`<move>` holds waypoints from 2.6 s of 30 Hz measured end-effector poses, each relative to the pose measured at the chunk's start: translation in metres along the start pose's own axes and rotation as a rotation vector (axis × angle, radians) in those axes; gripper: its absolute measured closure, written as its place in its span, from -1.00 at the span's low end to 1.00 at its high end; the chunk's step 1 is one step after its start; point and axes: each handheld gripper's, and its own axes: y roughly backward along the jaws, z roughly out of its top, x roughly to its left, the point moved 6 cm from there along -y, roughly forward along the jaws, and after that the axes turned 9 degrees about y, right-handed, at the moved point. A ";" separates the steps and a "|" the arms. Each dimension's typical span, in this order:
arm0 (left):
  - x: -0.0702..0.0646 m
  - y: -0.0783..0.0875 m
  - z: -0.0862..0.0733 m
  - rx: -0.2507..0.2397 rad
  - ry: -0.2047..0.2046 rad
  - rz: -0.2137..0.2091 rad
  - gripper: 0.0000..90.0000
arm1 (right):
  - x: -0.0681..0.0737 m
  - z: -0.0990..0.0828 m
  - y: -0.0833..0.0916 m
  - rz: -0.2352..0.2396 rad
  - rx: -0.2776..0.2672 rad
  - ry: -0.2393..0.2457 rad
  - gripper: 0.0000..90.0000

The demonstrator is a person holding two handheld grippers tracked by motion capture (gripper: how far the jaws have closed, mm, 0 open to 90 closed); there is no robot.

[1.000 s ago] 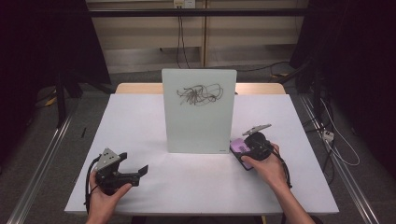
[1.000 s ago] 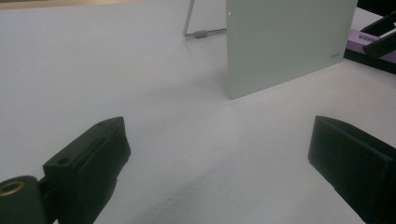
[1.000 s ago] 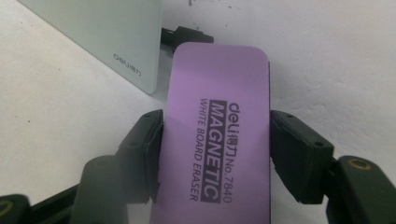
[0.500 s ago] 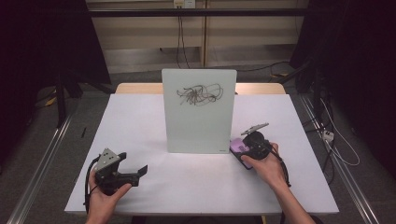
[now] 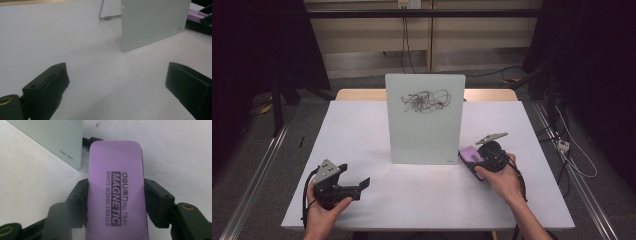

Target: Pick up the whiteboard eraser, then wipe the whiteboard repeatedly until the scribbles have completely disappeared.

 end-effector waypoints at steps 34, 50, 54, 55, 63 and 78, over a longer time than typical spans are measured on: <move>-0.001 -0.006 -0.005 0.045 -0.021 0.001 -0.87 | 0.006 0.005 0.042 -0.013 -0.255 0.067 -0.07; 0.002 -0.001 -0.003 0.029 -0.011 0.009 -0.88 | 0.022 0.021 0.056 0.010 -0.393 0.157 -0.07; 0.003 -0.001 -0.005 0.040 -0.009 0.007 -0.88 | 0.026 0.025 0.060 0.009 -0.430 0.177 -0.07; 0.003 -0.002 -0.005 0.039 -0.005 0.007 -0.88 | 0.027 0.026 0.061 0.008 -0.439 0.181 -0.07; 0.002 -0.002 -0.004 0.035 -0.008 -0.001 -0.88 | 0.032 0.039 0.063 0.029 -0.489 0.191 -0.07; 0.004 -0.003 -0.005 0.044 -0.009 0.007 -0.88 | 0.034 0.085 0.074 0.044 -0.605 0.212 -0.07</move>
